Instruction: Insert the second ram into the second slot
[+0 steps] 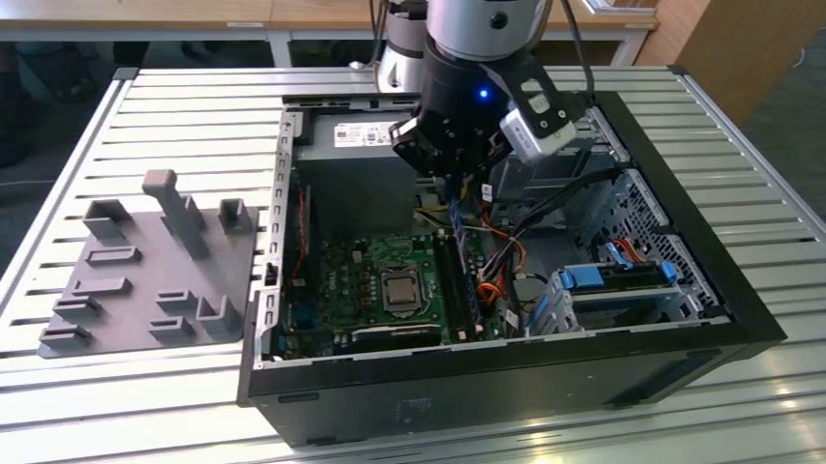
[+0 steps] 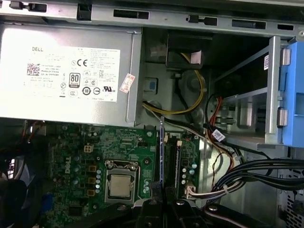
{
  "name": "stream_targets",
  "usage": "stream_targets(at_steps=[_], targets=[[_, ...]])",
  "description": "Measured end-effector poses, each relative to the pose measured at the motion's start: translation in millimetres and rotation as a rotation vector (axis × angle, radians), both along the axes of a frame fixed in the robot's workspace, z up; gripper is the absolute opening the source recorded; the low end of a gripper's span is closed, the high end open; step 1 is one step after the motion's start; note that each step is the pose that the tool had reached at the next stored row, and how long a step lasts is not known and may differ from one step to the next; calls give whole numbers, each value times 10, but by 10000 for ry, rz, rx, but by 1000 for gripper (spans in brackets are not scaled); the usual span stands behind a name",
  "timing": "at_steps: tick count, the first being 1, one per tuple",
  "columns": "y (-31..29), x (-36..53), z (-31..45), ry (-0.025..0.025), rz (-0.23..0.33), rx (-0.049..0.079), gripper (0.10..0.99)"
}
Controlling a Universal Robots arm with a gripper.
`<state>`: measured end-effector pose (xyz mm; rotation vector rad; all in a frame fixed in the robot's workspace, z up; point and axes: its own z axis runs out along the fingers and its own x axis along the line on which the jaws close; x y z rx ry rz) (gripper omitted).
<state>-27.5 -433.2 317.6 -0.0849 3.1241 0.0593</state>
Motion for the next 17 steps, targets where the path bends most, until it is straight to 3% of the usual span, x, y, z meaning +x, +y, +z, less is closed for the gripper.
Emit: stream_targets(at_steps=[9,17], targets=[[-52,-1,-92,-2,-8,2,137],[-71,0,-226,-3,-56,10,137]])
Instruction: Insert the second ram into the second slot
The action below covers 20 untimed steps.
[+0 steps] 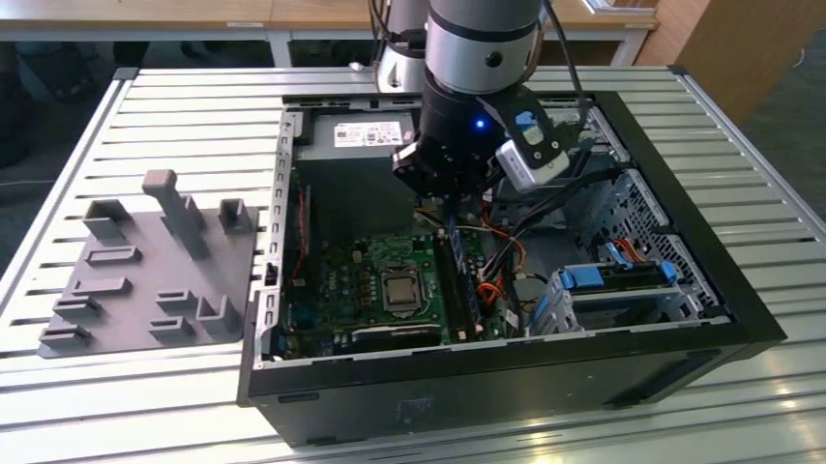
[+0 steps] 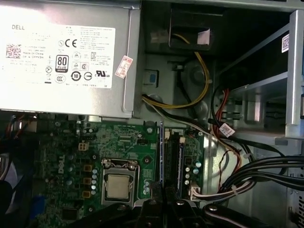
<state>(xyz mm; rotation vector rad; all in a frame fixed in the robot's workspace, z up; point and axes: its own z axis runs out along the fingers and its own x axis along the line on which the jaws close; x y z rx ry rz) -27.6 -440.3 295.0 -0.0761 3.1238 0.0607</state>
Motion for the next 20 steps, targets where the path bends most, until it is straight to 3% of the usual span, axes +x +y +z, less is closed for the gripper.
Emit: stream_targets(at_steps=[8,14,20], targets=[[-8,-3,-38,0,-103,1,137],[-90,-3,-50,5,-338,0,137],[-105,3,-122,142,-369,-2,137]])
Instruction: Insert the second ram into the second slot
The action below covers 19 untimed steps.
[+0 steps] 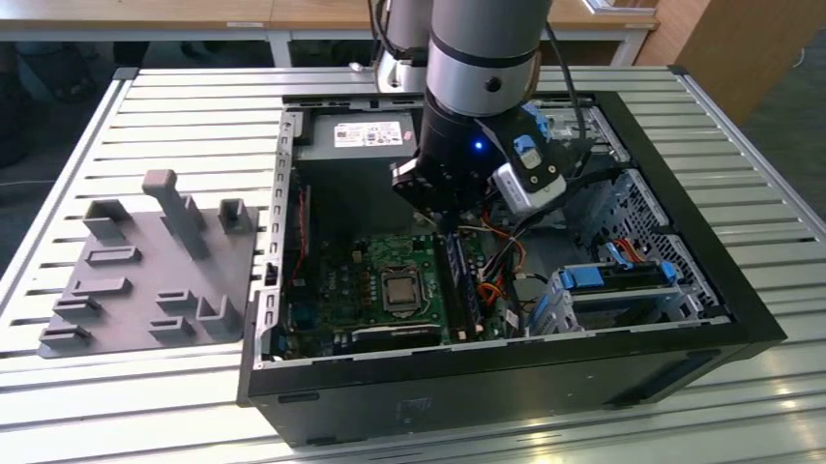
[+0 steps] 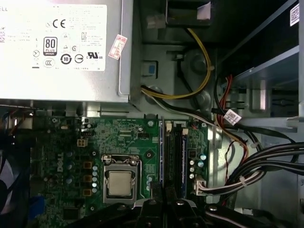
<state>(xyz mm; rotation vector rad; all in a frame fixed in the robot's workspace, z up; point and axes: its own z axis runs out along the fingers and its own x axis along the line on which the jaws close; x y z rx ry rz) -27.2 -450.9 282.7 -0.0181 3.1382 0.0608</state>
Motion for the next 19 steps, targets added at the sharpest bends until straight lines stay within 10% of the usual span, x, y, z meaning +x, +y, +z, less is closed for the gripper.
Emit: stream_targets(at_steps=[19], targets=[[-20,21,-233,10,-82,-129,137]])
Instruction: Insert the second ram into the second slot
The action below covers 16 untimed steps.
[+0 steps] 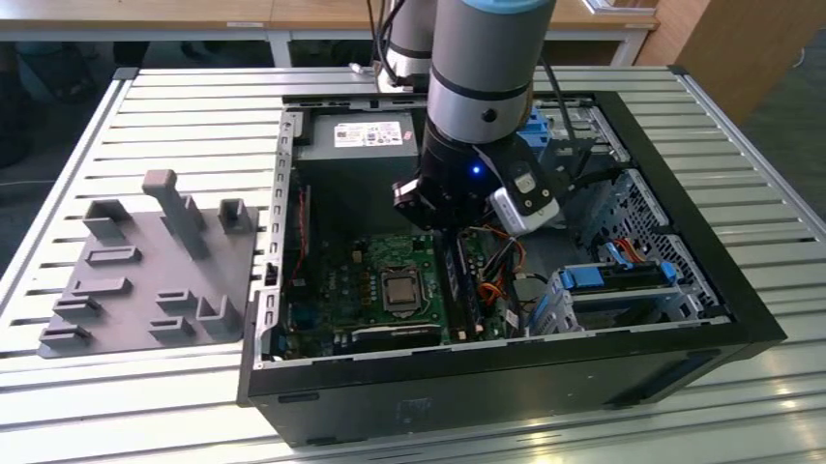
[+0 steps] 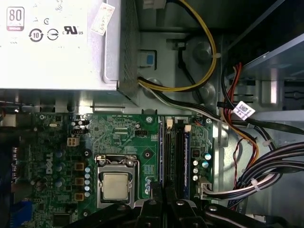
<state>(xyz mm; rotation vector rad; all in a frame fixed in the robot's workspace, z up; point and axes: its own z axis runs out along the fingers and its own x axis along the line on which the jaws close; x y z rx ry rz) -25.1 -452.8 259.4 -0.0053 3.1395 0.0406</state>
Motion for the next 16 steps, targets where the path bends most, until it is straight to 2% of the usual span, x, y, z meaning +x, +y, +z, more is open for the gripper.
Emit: stream_targets(at_steps=[9,16], targets=[[-54,14,-63,51,-136,5,137],[-76,15,-99,62,-139,5,137]])
